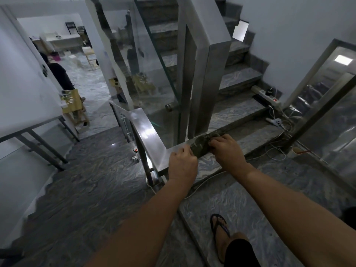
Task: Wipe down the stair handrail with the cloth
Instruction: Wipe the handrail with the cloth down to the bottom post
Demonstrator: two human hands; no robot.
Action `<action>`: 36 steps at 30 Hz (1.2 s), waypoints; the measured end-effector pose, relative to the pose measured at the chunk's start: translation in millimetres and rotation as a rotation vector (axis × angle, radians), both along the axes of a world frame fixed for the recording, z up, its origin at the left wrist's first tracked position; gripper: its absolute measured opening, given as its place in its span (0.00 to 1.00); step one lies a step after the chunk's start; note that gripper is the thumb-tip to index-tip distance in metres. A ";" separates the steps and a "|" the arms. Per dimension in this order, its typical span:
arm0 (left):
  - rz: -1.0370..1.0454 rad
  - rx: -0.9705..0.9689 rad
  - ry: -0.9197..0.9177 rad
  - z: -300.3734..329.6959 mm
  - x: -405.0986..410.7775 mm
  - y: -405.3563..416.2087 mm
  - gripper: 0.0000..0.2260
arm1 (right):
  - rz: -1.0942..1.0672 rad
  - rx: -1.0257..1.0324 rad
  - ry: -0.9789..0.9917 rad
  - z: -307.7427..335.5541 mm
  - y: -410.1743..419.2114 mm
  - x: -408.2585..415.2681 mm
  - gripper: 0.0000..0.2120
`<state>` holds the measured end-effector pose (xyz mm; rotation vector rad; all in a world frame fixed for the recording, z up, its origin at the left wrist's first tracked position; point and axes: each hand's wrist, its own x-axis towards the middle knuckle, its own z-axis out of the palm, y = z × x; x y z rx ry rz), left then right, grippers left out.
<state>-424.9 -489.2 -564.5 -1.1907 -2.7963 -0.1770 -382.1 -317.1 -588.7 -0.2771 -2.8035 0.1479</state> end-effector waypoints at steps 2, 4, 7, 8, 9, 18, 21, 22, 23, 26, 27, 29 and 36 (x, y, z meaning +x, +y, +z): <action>-0.017 -0.020 -0.017 3.8 2.8 8.3 0.11 | -0.042 -0.032 0.015 0.3 6.2 2.7 0.05; -0.038 -0.015 -0.024 4.2 2.6 18.0 0.14 | -0.111 -0.089 0.029 -1.1 10.3 5.5 0.04; -0.084 -0.005 -0.021 7.5 2.0 31.3 0.15 | -0.180 -0.137 0.022 -7.0 14.1 13.2 0.03; -0.107 0.004 -0.029 7.1 2.4 34.9 0.15 | -0.192 -0.143 -0.006 -8.3 15.6 17.8 0.03; -0.141 0.011 -0.043 6.3 3.9 37.7 0.15 | -0.208 -0.149 -0.044 -7.7 17.1 24.4 0.04; -0.293 -0.020 -0.248 -31.3 54.5 56.2 0.17 | -0.361 -0.494 -0.523 12.8 53.7 112.1 0.06; -0.335 -0.002 -0.320 -26.9 59.4 78.8 0.14 | -0.404 -0.667 -0.477 17.5 67.9 139.2 0.05; -0.351 0.002 -0.351 -24.9 59.3 88.0 0.10 | -0.417 -0.699 -0.451 19.3 73.0 146.2 0.05; -0.368 0.010 -0.390 -22.7 59.4 96.7 0.08 | -0.430 -0.731 -0.425 22.3 78.7 152.7 0.05; -0.439 0.072 -0.428 -20.6 60.4 121.8 0.08 | -0.460 -0.891 -0.355 38.2 96.9 172.4 0.03; -0.460 0.110 -0.423 -21.7 61.3 130.0 0.09 | -0.455 -0.957 -0.343 44.9 103.1 178.9 0.02; -0.486 0.153 -0.463 -20.8 64.2 148.4 0.11 | -0.447 -1.046 -0.317 59.1 116.5 190.3 0.02; -0.511 0.056 -0.660 -11.1 79.3 230.8 0.09 | -0.541 -1.065 -0.181 86.4 187.1 209.2 0.09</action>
